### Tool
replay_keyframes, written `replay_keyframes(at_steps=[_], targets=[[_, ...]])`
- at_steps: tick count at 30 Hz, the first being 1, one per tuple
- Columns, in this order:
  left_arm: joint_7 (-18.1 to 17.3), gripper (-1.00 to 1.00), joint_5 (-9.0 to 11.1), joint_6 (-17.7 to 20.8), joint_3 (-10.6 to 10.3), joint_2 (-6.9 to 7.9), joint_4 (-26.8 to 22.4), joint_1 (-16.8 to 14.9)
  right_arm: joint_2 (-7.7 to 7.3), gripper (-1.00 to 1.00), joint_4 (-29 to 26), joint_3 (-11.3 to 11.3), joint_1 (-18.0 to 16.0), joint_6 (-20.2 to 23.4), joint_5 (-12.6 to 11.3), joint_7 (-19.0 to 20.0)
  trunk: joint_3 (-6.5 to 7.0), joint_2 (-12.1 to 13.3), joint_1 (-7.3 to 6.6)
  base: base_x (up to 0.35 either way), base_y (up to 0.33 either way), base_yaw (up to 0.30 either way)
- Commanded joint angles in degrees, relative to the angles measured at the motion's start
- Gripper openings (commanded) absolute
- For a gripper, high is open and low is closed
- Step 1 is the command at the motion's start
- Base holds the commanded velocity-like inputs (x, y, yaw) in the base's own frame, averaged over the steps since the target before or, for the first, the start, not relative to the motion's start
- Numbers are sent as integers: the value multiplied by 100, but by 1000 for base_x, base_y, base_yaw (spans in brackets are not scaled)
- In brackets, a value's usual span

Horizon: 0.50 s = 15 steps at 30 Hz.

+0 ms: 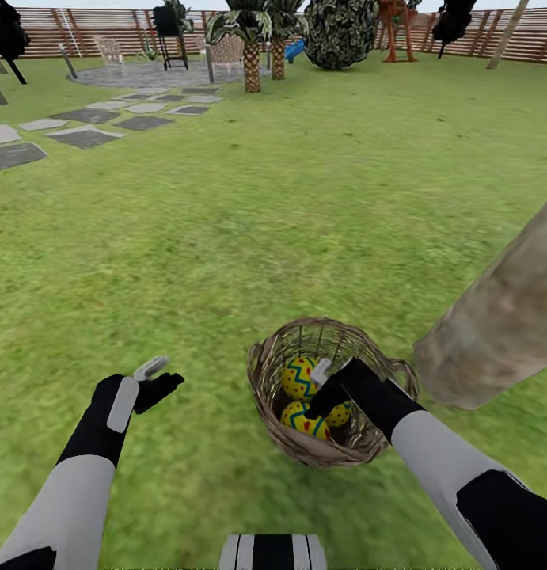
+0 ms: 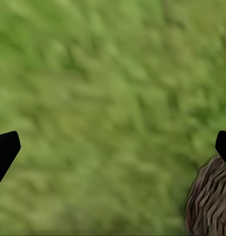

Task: Take the three Easter eggs out of the wicker basket on the lawn in the garden, then place them on the lawn next to a single tree (choose any tree) so that all three eggs are next to the same tree and none are left in the basket.

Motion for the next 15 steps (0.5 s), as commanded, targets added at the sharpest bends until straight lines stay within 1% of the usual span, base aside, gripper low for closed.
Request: replay_keyframes(at_steps=[1,3,7,9,14,15], targets=[[46,100,61,21,3,-1,-7,-2,-7,100,-58,16,-3,5,58,50,-27,-3,1,0,0,0],[46,100,61,21,3,-1,-7,-4,-12,100,-139,14,-3,4,53,59,-27,-3,1,0,0,0],[46,100,60,20,3,-1,-7,-2,-18,100,-243,13,-3,1,48,73,-116,-9,11,0,0,0],[46,100,60,20,3,-1,-7,-2,-19,100,-262,13,-3,-4,42,77,-116,-9,11,0,0,0],[46,100,60,20,3,-1,-7,-2,-20,100,-268,13,-3,-6,35,82,-227,-16,24,0,0,0],[46,100,60,20,3,-1,-7,-2,-20,100,-263,10,-3,-6,30,82,-227,-16,24,0,0,0]])
